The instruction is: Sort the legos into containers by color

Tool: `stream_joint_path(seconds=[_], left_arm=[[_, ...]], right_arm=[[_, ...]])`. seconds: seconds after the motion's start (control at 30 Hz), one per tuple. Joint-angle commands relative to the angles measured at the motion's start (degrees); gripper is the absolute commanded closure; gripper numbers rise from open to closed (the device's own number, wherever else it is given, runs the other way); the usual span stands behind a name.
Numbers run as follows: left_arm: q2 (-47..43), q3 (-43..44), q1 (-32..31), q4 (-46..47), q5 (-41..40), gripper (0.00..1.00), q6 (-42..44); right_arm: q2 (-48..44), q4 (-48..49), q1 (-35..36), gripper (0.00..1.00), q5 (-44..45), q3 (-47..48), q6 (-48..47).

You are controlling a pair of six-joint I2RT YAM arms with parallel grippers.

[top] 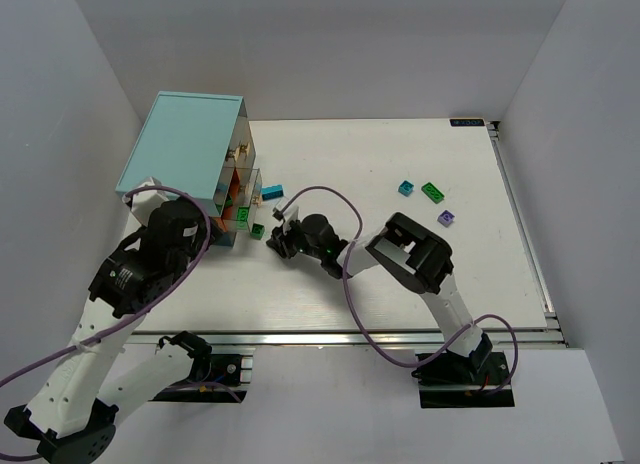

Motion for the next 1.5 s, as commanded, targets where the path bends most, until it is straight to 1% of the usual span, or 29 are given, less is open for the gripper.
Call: stream_joint_path(seconds=[0.0, 0.07, 0.1, 0.17, 0.2, 0.23, 0.27, 0.33, 0.47, 0.63, 0.73, 0.97, 1.07, 1.1, 1.13, 1.17, 1.27, 1.3, 1.33, 1.37, 1.43, 1.47], left_arm=[[-0.45, 0.5, 0.27, 1.49, -0.61, 0.24, -1.7], [-0.54, 0.42, 0.27, 1.49, -0.43, 0.24, -1.96], [-0.62, 0.33, 0.27, 1.49, -0.34, 0.24, -2.14], [-1.06, 0.07, 0.27, 1.23, -0.08, 0.24, -2.57], [-1.32, -0.11, 0.27, 1.05, 0.09, 0.24, -3.01], [-1.41, -0.11, 0.27, 0.88, 0.1, 0.24, -3.19], [-1.59, -0.2, 0.27, 0.79, 0.18, 0.24, -3.37], [-2.2, -0.2, 0.27, 0.18, 0.18, 0.24, -3.89], [-2.73, 0.15, 0.27, -0.79, -0.17, 0.24, -4.33], [-3.44, -0.11, 0.27, -1.06, -0.52, 0.24, -4.42], [-3.35, 0.07, 0.27, -1.14, -0.69, 0.23, -4.16], [-3.96, 0.15, 0.27, -1.32, -1.05, 0.23, -3.9], [-4.23, 0.24, 0.27, -1.58, -1.13, 0.23, -3.9], [-4.31, 0.24, 0.27, -1.76, -1.13, 0.23, -3.98], [-4.32, 0.24, 0.27, -1.93, -1.13, 0.23, -3.98], [-4.4, 0.41, 0.27, -2.02, -1.05, 0.23, -3.98], [-4.67, 0.5, 0.27, -2.02, -1.05, 0.23, -3.98], [-4.84, 0.5, 0.27, -1.85, -1.05, 0.23, -3.81], [-4.84, 0.59, 0.27, -1.76, -1.05, 0.23, -3.72], [-5.02, 0.51, 0.27, -1.59, -1.05, 0.23, -3.81], [-5.54, 0.07, 0.27, -1.06, -1.05, 0.23, -3.63], [-5.55, -0.37, 0.27, -0.45, -1.13, 0.23, -3.63]], right_arm=[[-3.26, 3.53, -0.45, 0.66, -2.08, -2.69, -2.91], [-3.7, 3.98, -0.45, 0.51, -3.74, -3.58, -3.09], [-3.7, 3.89, -0.45, 0.32, -3.58, -3.49, -3.09], [-2.83, 3.81, -0.63, 0.18, -3.66, -2.0, -5.02], [-1.69, 3.02, -0.45, 0.13, -3.84, 0.44, -5.72], [-1.68, 2.14, -0.63, 0.12, -3.67, 0.47, -5.12], [-0.2, -1.35, -0.71, 0.12, -4.88, 3.69, -4.85], [1.38, -3.31, -0.72, 0.12, -5.16, 6.26, -4.5], [2.89, -7.88, -0.63, 0.14, -5.94, 12.4, -3.79], [5.87, -16.49, -0.72, 0.17, -4.55, 18.57, -3.79], [5.97, -16.07, -0.63, 0.2, -4.63, 18.4, -3.79], [5.7, -15.97, -0.37, 0.32, -3.93, 17.78, -4.06], [5.88, -16.32, -0.45, 0.4, -3.58, 18.13, -3.97], [5.96, -16.5, -0.45, 0.45, -3.49, 18.31, -3.88], [5.96, -16.59, -0.54, 0.47, -3.14, 18.4, -3.8], [5.88, -16.5, -0.45, 0.53, -3.05, 18.4, -3.79], [5.18, -16.06, -0.54, 0.61, -2.7, 16.91, -3.79], [3.69, -14.67, -0.71, 0.65, -3.04, 15.95, -3.79], [2.72, -13.52, -0.89, 0.67, -3.66, 14.46, -3.79], [1.32, -12.29, -0.98, 0.69, -4.1, 10.44, -4.32], [-4.12, -7.64, -1.33, 0.76, -6.46, 5.42, -6.16], [-5.88, -6.23, -1.85, 0.8, -7.35, 0.52, -6.86]])
